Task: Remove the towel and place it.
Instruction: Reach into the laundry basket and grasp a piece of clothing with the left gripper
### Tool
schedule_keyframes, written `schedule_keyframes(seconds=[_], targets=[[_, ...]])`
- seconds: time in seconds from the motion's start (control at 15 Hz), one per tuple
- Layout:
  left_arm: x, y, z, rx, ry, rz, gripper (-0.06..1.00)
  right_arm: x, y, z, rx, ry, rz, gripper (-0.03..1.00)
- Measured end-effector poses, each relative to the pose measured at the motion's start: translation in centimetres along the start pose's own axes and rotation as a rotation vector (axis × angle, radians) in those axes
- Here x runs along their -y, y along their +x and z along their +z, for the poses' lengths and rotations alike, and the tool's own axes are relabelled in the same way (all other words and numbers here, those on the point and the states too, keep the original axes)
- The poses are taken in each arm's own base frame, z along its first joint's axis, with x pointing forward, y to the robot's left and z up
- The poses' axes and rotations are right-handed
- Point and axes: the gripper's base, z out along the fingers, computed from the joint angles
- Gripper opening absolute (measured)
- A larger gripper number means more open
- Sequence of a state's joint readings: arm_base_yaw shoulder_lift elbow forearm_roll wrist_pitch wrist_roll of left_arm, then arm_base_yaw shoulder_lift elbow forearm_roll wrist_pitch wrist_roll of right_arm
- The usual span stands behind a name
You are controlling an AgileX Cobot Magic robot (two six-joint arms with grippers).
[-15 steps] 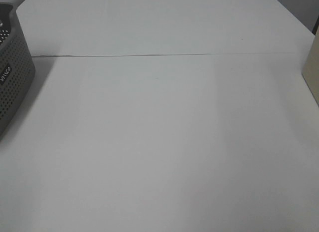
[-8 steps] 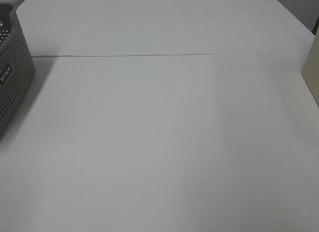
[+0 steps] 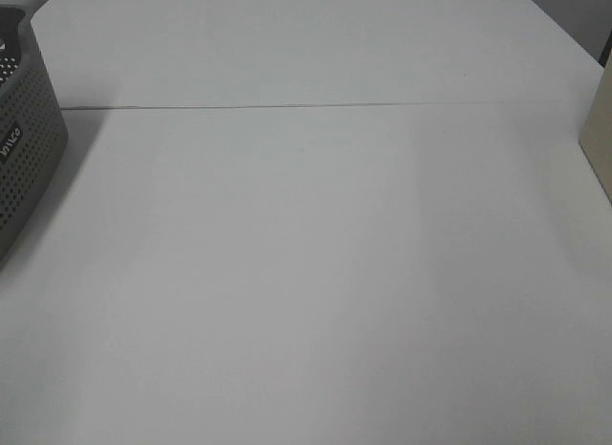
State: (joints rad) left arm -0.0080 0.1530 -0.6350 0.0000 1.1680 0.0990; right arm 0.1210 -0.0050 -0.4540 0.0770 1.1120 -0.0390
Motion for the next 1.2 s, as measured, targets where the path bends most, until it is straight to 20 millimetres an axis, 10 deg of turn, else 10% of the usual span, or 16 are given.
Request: schedule_keyframes(seconds=[0.27,0.67,1.2], targets=[[-1.3,-7.9,-0.7,-0.080,-0.054,-0.036,0.91,0.0,0.0,0.0,0.000,0.000,0.000,0.69],[-2.7,-13.6,2.4,-0.176,-0.138,-0.072,0.91,0.0,0.0,0.0,0.000,0.000,0.000,0.69],[-8.2,-15.8,14.5,-0.311,-0.190,-0.155,0.91,0.0,0.0,0.0,0.000,0.000,0.000,0.69]])
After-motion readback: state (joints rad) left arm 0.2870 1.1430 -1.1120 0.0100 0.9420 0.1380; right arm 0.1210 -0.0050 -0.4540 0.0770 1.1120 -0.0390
